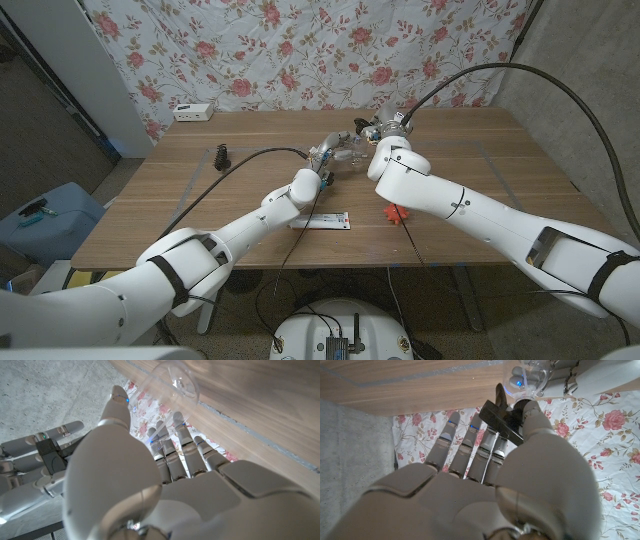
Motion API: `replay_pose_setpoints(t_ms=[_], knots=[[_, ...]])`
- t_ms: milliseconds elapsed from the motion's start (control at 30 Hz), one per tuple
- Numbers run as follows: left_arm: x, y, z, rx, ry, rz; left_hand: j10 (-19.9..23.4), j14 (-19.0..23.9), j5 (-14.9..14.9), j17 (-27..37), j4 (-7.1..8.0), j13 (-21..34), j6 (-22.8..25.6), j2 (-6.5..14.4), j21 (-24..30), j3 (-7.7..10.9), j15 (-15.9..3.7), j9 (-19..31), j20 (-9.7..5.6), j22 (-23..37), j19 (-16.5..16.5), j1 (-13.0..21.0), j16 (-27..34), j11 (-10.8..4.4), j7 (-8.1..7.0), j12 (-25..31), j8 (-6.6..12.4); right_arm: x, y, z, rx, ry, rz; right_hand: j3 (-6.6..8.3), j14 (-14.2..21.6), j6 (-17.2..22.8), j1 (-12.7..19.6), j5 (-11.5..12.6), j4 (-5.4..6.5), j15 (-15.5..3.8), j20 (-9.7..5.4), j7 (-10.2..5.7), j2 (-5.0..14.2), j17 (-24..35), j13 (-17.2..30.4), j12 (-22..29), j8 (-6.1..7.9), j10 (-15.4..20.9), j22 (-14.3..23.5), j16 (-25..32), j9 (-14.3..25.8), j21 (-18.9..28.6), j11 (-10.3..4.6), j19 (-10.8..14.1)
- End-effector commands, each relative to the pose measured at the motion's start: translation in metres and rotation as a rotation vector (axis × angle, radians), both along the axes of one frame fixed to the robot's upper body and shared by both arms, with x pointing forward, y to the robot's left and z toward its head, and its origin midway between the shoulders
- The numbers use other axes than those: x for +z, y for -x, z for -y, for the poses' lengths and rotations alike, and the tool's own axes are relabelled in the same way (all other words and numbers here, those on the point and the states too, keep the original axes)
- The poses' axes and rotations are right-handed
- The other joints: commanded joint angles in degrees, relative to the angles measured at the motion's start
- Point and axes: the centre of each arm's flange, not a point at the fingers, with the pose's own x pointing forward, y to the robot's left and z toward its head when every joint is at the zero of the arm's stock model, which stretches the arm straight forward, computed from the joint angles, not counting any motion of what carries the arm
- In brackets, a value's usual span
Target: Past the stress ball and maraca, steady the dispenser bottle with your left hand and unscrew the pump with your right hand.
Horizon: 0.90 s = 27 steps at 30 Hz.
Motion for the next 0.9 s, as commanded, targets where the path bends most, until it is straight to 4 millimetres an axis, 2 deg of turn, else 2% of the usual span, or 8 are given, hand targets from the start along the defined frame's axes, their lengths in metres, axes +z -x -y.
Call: replay_pose_setpoints(t_ms=[33,500,900], knots=[[-0.001,0.0,-0.002,-0.005,0.001,0.001,3.9,3.9,0.4,0.2,4.11,5.1,6.2,7.6,0.0,4.5,-7.99,0.2,-3.7,0.0,0.6,-6.5,0.1,-3.36,-0.88,0.5,0.33,0.012,0.005,0.001,0.035,0.005,-0.034,0.45,0.9,1.4,0.5,0.3,0.06,-3.82,-0.53,-0.11,0.3,0.4,0.1,0.5,0.79,1.0,0.1,0.4,0.1,-0.2,-0.27,0.1],[-0.001,0.0,-0.007,-0.001,0.001,0.003,4.0,3.8,0.4,0.2,4.06,5.2,6.2,7.6,0.0,4.58,-8.01,0.2,-3.69,0.0,0.5,-6.5,0.1,-3.32,-1.03,0.5,0.29,0.031,0.006,0.006,0.117,0.029,-0.126,0.63,0.6,1.7,1.1,0.2,0.14,-3.77,-0.48,-0.02,1.01,0.8,-0.2,0.2,0.95,1.1,0.1,0.5,0.0,-0.3,-0.08,0.1],[-0.003,0.002,-0.012,0.007,0.003,0.004,4.0,3.8,0.4,0.2,4.03,5.2,6.1,7.6,0.0,4.57,-7.97,0.2,-3.7,0.0,0.5,-6.6,0.1,-3.39,-0.99,0.5,0.22,0.046,0.01,0.011,0.115,0.053,-0.139,0.54,0.6,2.0,1.3,0.0,0.26,-3.55,-0.55,0.05,1.36,1.1,-0.3,0.2,1.11,1.4,0.1,0.7,-0.1,-0.2,0.22,0.3]])
